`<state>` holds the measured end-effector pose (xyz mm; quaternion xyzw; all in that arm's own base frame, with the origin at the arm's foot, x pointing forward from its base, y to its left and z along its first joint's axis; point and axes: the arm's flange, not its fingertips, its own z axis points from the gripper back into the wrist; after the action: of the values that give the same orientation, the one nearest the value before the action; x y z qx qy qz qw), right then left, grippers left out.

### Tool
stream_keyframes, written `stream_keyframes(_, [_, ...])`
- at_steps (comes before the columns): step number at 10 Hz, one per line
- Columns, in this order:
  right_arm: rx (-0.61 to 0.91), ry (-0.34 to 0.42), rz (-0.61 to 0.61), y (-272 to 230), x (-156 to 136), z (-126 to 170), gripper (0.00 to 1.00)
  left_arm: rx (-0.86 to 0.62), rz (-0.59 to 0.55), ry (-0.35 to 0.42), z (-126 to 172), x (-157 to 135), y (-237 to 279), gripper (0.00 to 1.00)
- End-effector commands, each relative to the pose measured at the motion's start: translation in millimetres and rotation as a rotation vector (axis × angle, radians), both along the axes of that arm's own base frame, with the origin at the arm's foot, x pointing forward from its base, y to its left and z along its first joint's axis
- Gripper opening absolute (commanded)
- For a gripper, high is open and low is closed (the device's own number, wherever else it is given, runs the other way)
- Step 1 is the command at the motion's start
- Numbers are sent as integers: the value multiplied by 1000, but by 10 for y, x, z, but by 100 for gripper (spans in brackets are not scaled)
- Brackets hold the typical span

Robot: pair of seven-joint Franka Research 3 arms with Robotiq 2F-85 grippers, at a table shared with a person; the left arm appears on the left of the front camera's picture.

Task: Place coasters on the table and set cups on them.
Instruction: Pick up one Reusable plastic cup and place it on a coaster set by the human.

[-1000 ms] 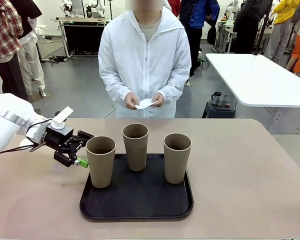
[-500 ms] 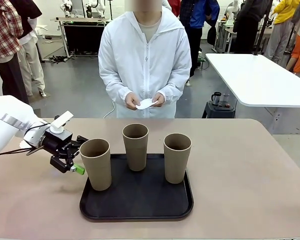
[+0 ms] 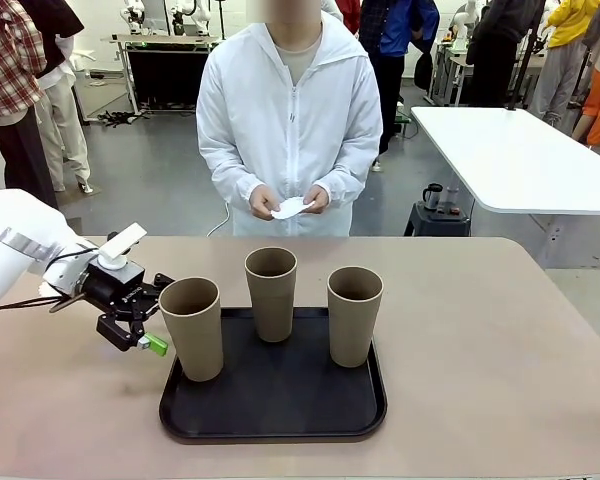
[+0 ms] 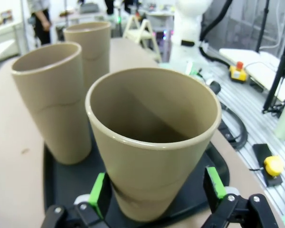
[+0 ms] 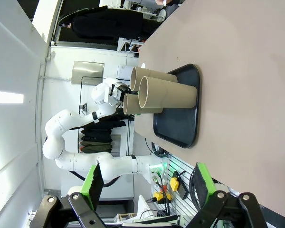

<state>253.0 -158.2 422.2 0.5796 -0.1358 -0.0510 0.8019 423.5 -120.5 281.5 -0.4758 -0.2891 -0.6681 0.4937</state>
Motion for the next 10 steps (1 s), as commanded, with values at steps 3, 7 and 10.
stream_keyframes(3, [11,-2,2,4,7,5,100,-17,-11,-16,-31,54,-188,100])
stream_keyframes(7, [11,-2,2,4,7,5,100,-61,-3,-23,-108,203,-227,100])
stream_keyframes(10, [11,-2,2,4,7,5,100,-87,-2,-9,-174,212,-262,100])
